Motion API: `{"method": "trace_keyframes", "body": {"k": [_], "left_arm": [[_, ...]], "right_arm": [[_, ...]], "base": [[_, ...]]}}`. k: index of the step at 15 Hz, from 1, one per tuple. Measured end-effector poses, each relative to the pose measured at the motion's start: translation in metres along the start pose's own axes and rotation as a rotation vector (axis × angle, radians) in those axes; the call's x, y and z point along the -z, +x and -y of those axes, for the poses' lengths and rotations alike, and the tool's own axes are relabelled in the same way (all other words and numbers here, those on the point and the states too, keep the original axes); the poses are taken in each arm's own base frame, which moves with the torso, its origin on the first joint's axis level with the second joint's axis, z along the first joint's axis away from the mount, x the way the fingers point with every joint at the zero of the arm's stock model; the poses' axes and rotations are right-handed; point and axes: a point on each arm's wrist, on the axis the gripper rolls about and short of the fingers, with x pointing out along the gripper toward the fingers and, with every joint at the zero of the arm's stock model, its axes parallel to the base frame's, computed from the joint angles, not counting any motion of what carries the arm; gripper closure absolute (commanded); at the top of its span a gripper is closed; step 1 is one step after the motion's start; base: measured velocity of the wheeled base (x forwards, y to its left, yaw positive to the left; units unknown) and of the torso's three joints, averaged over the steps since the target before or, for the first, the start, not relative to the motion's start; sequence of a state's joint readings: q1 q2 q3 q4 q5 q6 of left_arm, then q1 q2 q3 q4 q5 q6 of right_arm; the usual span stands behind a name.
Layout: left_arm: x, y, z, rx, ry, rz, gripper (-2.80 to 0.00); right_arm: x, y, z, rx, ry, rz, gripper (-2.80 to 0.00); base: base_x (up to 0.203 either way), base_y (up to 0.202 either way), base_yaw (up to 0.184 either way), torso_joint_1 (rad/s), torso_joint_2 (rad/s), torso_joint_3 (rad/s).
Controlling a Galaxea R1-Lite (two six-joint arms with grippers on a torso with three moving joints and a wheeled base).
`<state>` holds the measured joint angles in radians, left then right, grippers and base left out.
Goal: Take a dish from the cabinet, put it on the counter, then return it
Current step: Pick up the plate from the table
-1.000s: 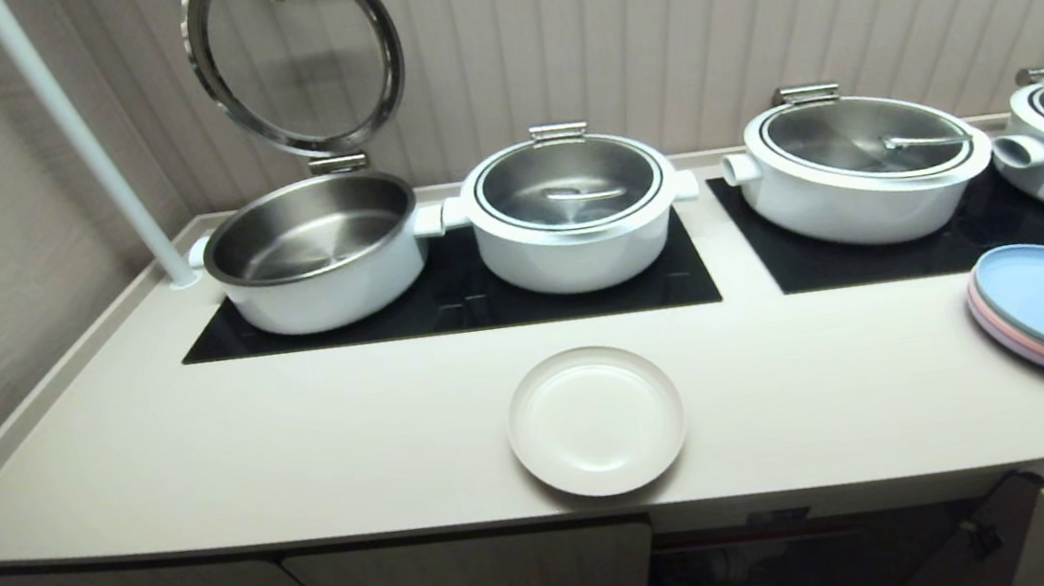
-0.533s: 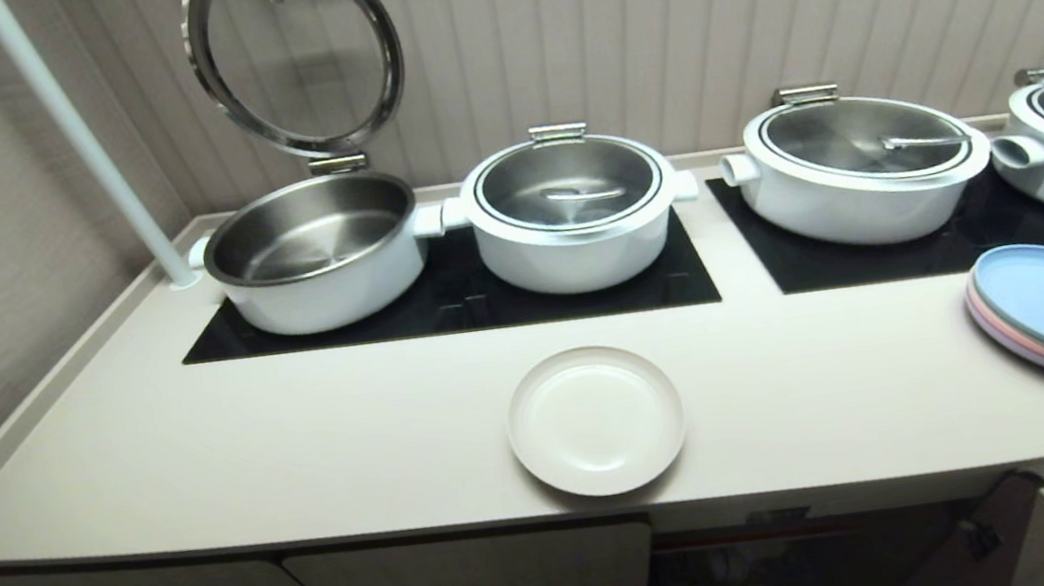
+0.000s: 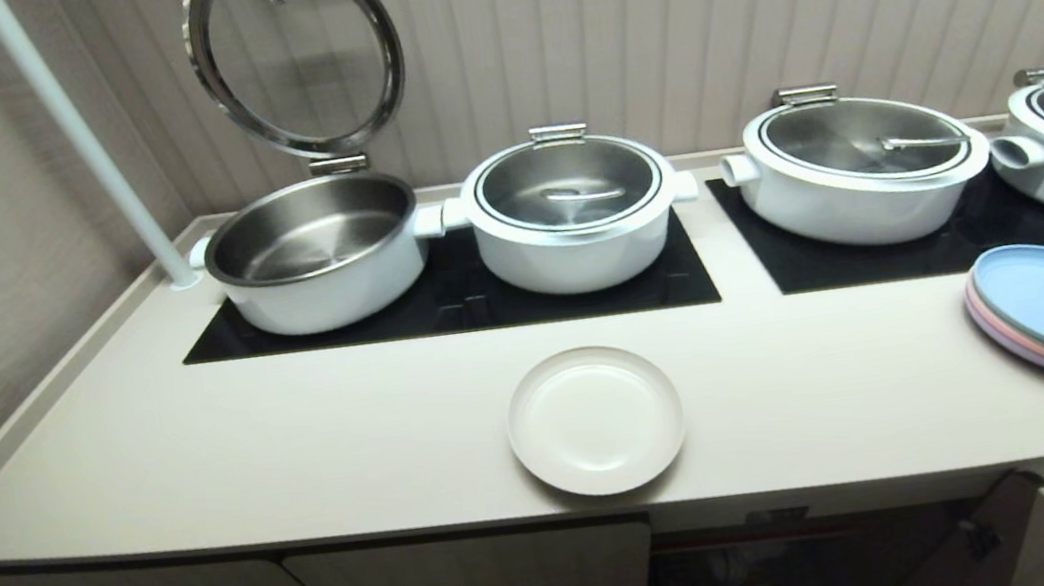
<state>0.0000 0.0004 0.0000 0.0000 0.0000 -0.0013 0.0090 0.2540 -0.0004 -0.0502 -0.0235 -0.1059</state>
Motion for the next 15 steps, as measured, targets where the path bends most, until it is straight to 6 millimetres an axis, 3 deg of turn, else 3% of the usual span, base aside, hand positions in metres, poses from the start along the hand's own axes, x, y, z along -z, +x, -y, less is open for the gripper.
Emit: {"method": "trace_keyframes", "body": {"k": [7,15], "left_arm": [[0.0,0.0,0.0,0.0,0.0,0.0,0.0],[0.0,0.0,0.0,0.0,0.0,0.0,0.0]], "right_arm": [[0.011,-0.017,-0.002,-0.025,0.021,0.178,0.0],[0.012,-0.019,-0.002,-0.021,0.018,0.209,0.0]], "base": [[0.0,0.0,0.0,0.0,0.0,0.0],[0.0,0.0,0.0,0.0,0.0,0.0]]}}
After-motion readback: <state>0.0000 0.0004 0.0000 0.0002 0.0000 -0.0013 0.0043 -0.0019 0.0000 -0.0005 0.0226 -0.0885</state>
